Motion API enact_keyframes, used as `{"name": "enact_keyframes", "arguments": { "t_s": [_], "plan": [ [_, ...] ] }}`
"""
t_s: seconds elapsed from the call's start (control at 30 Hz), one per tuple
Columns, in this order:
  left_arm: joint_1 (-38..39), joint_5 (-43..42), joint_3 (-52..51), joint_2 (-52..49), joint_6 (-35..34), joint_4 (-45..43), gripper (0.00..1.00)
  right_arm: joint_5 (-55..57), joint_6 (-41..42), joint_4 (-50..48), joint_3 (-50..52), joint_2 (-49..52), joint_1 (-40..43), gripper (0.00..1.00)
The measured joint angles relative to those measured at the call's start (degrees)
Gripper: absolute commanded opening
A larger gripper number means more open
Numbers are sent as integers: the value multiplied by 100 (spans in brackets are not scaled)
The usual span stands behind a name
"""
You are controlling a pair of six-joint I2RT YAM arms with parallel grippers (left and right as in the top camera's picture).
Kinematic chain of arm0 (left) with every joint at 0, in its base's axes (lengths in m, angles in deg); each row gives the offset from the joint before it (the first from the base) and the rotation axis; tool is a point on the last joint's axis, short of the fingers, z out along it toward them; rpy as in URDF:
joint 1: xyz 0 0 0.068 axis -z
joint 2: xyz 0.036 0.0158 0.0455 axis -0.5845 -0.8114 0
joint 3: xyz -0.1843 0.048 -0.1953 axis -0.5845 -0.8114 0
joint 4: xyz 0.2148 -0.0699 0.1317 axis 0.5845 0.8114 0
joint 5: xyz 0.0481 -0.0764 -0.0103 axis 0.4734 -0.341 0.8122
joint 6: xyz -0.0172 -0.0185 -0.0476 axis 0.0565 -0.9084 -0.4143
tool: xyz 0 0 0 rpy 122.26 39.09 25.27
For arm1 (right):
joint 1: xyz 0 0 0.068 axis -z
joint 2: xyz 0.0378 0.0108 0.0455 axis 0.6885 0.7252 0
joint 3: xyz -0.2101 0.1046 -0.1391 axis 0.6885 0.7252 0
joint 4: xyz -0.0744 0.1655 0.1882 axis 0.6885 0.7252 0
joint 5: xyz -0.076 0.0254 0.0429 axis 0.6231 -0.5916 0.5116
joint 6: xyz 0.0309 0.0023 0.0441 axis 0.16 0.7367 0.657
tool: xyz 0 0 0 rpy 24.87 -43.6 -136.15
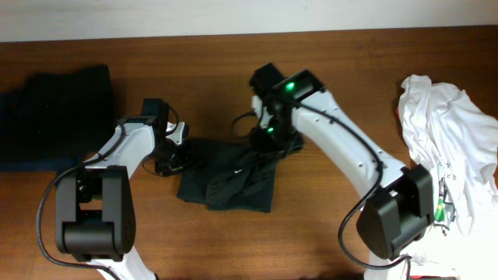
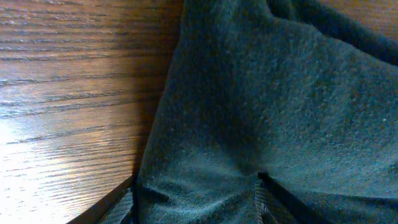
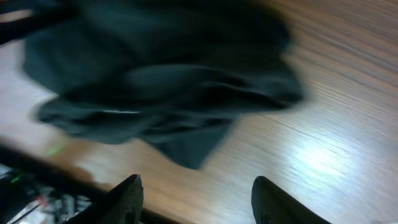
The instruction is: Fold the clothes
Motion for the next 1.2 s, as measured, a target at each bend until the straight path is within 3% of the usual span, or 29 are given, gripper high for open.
{"name": "enact_keyframes", "arguments": {
  "t_s": [0.1,0.17,0.2,0.23,0.27,0.33,0.37,0.4,0.5,0.63,0.7,0.8,0.87,0.93,1.13,1.2],
  "plan": [
    [0,0,-13,9,0,-7,59,-407,627,-798,328,39,-634,83],
    [0,0,-13,9,0,-11,59,-494,1735,-1182,791,85,-752,84],
    [2,-2,-13,9,0,-11,59,-509,2116,-1657,1086,96,-767,78],
    [0,2,-24,20,0,-11,59,-514,2586,-1958,1462,149,-772,15],
    [0,2,-24,20,0,-13,59,-529,2754,-2251,1655,151,-774,4],
    [0,2,-28,22,0,-11,59,-439,3034,-2339,1982,153,-778,8],
    [0,4,-28,22,0,-11,59,-267,3058,-1937,1985,153,-713,39],
    [0,7,-28,22,0,-9,59,-96,3082,-1561,1971,157,-599,53],
    [0,7,-28,24,0,-9,59,634,3036,-566,2004,162,201,61],
    [0,17,-28,24,0,-9,59,999,2625,-249,2000,162,380,60],
    [2,20,-28,26,0,-7,51,1344,2549,122,1947,136,890,61],
    [0,-74,33,31,94,114,52,1211,1484,90,1670,-452,1429,62],
    [20,-140,337,181,127,79,56,267,487,-190,1534,-914,1338,61],
    [122,-173,584,363,170,-470,56,-431,31,-588,1543,-929,1016,61],
    [925,-195,627,-42,326,-852,57,-1705,-208,-2227,2540,-682,144,61],
    [970,-197,629,-319,328,-782,57,-1486,-205,-1908,2813,-608,179,61]
  ]
}}
